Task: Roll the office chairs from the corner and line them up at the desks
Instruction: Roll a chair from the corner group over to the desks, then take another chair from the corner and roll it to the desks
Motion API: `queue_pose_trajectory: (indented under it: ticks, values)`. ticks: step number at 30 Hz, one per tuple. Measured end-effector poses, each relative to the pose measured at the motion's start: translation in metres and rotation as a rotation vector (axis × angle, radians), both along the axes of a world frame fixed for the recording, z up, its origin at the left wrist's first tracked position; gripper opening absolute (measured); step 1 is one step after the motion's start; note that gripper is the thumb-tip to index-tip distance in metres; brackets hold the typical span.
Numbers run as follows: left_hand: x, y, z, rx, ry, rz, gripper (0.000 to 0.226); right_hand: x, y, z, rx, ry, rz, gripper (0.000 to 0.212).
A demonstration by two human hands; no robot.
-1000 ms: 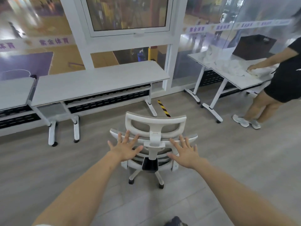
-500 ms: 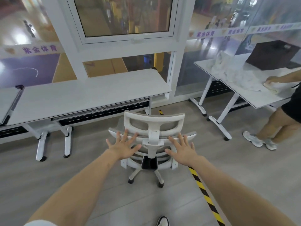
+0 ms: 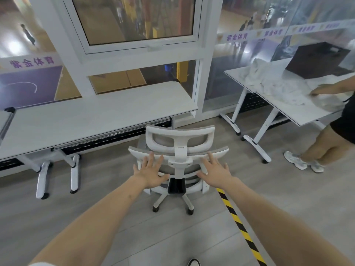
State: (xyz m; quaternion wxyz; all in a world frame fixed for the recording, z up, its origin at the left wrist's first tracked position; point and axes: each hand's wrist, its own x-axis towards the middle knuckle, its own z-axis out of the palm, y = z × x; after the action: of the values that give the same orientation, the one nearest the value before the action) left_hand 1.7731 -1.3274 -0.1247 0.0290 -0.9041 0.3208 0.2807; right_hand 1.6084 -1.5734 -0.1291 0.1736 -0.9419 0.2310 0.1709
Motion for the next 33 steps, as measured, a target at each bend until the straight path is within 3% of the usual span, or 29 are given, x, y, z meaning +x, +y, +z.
queue_pose_trajectory:
  ticks: [5,10,15,25,33]
  values:
    - [-0.039,0.017,0.0,-0.042,-0.086,-0.143,0.067,-0.063,0.049,0.009,-0.024,-0.005,-0.161,0.044]
    - [-0.115,0.02,0.015,-0.164,-0.173,-0.438,0.046,-0.172,0.11,0.014,-0.071,-0.013,-0.418,0.037]
    - [-0.233,0.003,0.029,-0.252,-0.249,-0.784,0.041,-0.315,0.172,0.026,-0.122,-0.013,-0.703,0.043]
    - [-0.605,0.009,0.037,-0.411,-0.149,-1.479,0.044,-0.659,0.362,0.053,-0.221,0.055,-1.374,0.043]
    - [-0.959,0.166,0.041,-0.54,-0.037,-1.996,0.048,-0.922,0.616,0.056,-0.21,0.129,-1.896,0.046]
